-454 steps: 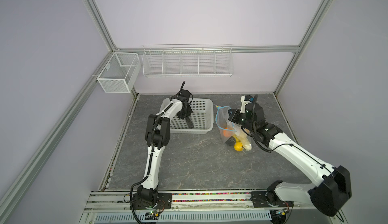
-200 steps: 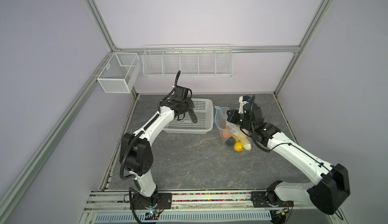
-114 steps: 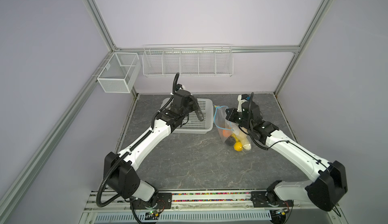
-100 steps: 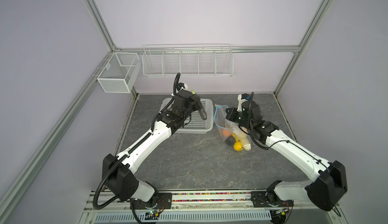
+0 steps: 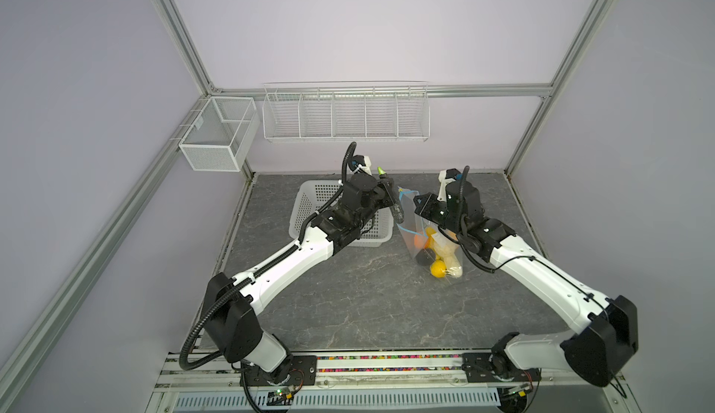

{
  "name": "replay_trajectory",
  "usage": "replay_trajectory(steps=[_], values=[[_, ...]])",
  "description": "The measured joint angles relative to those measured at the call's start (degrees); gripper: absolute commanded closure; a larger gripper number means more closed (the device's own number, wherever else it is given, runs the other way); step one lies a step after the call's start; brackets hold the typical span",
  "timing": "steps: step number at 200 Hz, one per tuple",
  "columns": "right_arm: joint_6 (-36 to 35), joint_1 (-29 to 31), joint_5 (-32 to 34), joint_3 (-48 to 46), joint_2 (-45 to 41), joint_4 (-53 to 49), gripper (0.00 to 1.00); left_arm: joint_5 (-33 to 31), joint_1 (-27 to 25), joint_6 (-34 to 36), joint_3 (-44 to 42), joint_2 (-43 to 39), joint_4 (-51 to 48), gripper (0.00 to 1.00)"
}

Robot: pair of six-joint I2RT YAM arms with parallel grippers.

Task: Place the food in the zip-top bag and seal the zipper
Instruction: 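Carry the eggplant with the left gripper over the bag mouth beside the right gripper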

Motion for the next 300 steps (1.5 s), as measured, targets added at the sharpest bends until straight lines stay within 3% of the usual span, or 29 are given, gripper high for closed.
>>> replay_trajectory(steps=[113,160,300], values=[[14.75,-0.59,-1.97,6.32,2.49,-8.28,0.91,-5.35,-1.25,4.44,1.64,2.58,5.6,0.73],[19.5,-1.27,-2.12,8.02,3.65,-9.42,0.92,-6.29,-1.49,5.79,3.52,5.62,7.72,0.78],[24.2,-2.25,-1.66,10.95,6.62,-8.48,0.92,-7.74,-2.4,5.9,7.13,11.89,7.89,0.81]])
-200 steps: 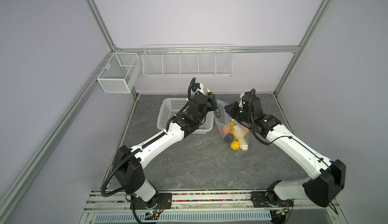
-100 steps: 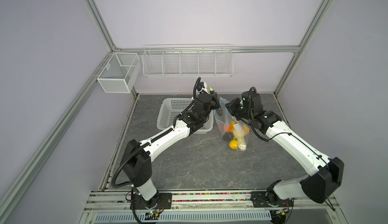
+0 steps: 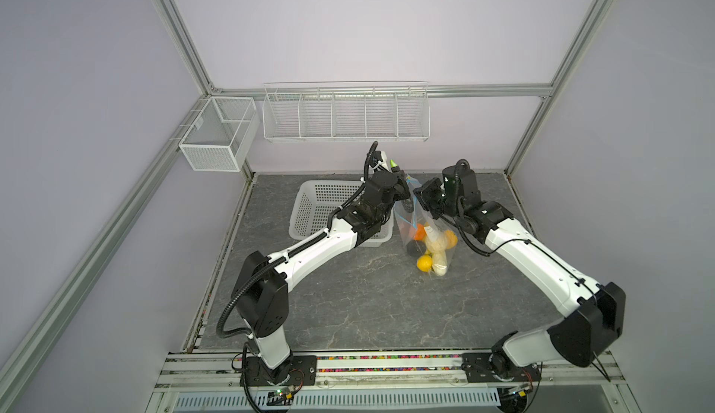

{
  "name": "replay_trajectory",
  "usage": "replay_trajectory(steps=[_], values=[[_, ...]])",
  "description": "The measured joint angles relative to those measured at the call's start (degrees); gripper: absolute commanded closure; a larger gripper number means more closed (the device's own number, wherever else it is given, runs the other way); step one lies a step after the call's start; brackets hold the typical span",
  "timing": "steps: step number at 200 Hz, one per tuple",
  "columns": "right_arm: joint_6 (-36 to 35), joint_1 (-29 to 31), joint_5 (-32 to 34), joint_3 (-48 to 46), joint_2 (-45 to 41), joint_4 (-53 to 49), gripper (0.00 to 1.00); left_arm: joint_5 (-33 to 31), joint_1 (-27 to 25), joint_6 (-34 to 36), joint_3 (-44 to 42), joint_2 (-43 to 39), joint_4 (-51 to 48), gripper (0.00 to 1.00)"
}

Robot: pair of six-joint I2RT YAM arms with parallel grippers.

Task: Place the food in the zip-top bag and seal the zipper
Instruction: 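Carry the eggplant with the left gripper over the bag mouth beside the right gripper, then lower the eggplant into the bag and open the left gripper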

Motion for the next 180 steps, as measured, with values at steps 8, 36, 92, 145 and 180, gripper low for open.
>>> replay_trajectory(steps=[8,36,92,145,180], values=[[0.0,0.0,-0.15,0.0,0.02,0.17,0.92,0.22,-0.04,0.0,0.02,0.39,-0.15,0.81],[-0.02,-0.04,-0.57,0.0,0.04,0.87,0.93,0.72,-0.11,-0.04,0.04,1.22,-0.92,0.81],[-0.13,-0.22,-0.9,0.0,0.04,1.25,0.93,2.23,-0.2,-0.22,0.04,1.22,-2.27,0.8],[-0.5,-0.9,-0.87,0.52,0.22,1.29,0.93,3.3,-0.22,-0.42,0.02,1.2,-3.1,0.75],[-1.05,-1.05,-1.09,0.81,0.66,1.75,0.93,4.2,-0.31,-0.63,0.02,1.2,-3.32,0.74]])
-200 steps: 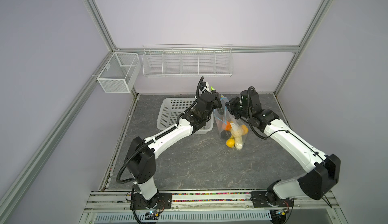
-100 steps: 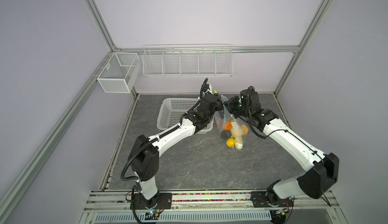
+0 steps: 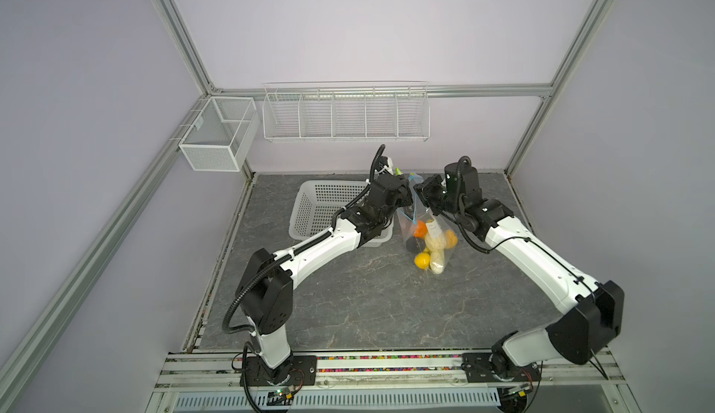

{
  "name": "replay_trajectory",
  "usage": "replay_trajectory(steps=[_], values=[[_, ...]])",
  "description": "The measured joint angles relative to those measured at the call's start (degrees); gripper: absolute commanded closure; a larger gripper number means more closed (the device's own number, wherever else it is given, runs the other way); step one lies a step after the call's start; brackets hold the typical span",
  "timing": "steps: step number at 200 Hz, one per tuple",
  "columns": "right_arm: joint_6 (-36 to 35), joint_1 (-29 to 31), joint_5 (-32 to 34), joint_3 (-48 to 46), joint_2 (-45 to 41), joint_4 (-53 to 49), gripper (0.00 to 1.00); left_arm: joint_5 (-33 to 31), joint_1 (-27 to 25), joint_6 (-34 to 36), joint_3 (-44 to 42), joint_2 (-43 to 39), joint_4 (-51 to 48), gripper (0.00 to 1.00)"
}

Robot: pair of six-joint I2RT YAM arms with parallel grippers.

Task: Place the food in the zip-top bag and seal the zipper
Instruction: 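Lower the eggplant into the bag and open the left gripper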

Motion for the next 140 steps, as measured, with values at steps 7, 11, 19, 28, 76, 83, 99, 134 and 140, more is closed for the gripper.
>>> replay_trajectory(steps=[7,11,19,28,76,83,99,134,140], values=[[-0.07,-0.07,-0.02,0.0,0.0,0.0,0.93,0.31,0.0,0.0,0.0,0.0,0.0,0.73],[-0.09,-0.09,-0.02,0.0,0.0,0.04,0.93,0.46,0.0,0.0,0.02,0.0,0.0,0.73],[-0.09,-0.15,-0.02,0.0,0.0,0.17,0.93,0.66,-0.04,0.0,0.0,0.0,0.0,0.72],[-0.09,-0.22,-0.02,0.0,0.0,0.28,0.93,0.94,-0.11,-0.02,0.02,0.0,-0.02,0.72],[-0.09,-0.39,-0.26,0.0,0.0,0.83,0.93,2.03,-0.39,-0.13,0.02,0.0,-0.13,0.61],[-0.11,-0.46,-0.28,0.0,0.0,0.9,0.93,2.21,-0.37,-0.22,0.0,0.0,-0.2,0.59],[-0.22,-0.5,-0.42,0.0,0.0,1.16,0.93,2.36,-0.37,-0.2,0.0,0.0,-0.35,0.59],[-0.28,-0.5,-0.5,-0.02,0.0,1.79,0.94,2.51,-0.37,-0.22,0.0,0.0,-0.37,0.58],[-0.28,-0.5,-0.61,-0.02,0.0,1.86,0.94,2.54,-0.37,-0.2,0.0,0.0,-0.37,0.58]])
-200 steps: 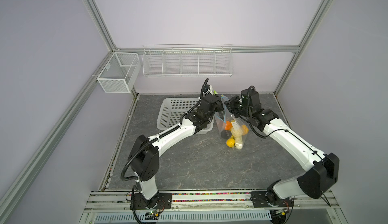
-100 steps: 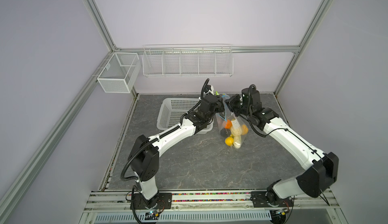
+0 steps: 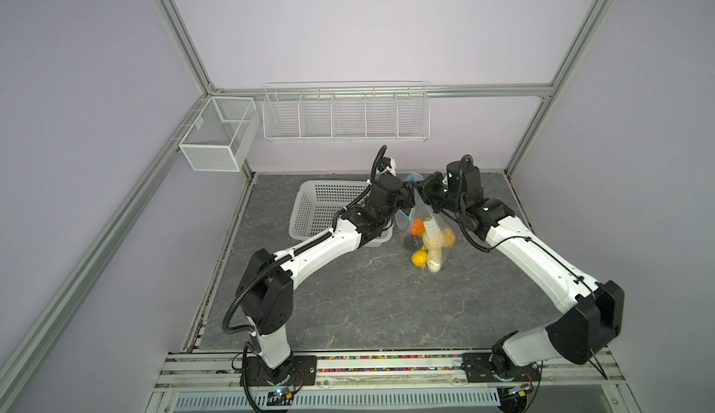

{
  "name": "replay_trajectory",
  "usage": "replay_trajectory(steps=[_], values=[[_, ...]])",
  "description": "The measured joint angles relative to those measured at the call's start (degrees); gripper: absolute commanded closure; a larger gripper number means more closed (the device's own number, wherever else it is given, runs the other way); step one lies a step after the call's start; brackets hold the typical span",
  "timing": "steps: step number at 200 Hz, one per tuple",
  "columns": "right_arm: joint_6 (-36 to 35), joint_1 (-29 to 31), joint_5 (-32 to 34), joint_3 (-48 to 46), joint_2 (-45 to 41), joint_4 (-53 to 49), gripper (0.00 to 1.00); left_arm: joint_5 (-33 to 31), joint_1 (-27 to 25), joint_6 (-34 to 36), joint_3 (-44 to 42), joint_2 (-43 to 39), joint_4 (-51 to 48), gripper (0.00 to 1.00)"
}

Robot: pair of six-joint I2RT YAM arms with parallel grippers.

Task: Place the food in the zip-top bag and seal the zipper
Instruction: 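Lower the eggplant into the bag and open the left gripper, then withdraw the open left gripper from the bag toward the basket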

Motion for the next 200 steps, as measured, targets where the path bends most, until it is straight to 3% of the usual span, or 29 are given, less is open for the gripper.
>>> replay_trajectory(steps=[49,86,99,148,200], values=[[-0.7,0.0,-0.04,0.0,0.0,0.22,0.94,-0.07,0.0,-0.04,0.0,-0.26,-1.07,0.52],[-8.5,0.0,0.46,-0.15,-0.26,0.15,0.94,-1.92,0.15,-1.14,-1.44,-5.05,-7.39,0.27],[-11.98,0.0,1.2,-1.6,-1.42,0.48,0.94,-2.69,0.35,-1.73,-3.06,-8.76,-9.99,0.23],[-23.91,0.02,1.86,-4.66,-4.46,0.46,0.94,-2.95,1.68,-1.99,-4.66,-21.57,-22.6,0.2],[-32.0,0.13,-1.22,-4.31,-4.46,-1.46,0.94,-0.37,4.72,-4.57,-12.2,-25.22,-31.43,0.13]])
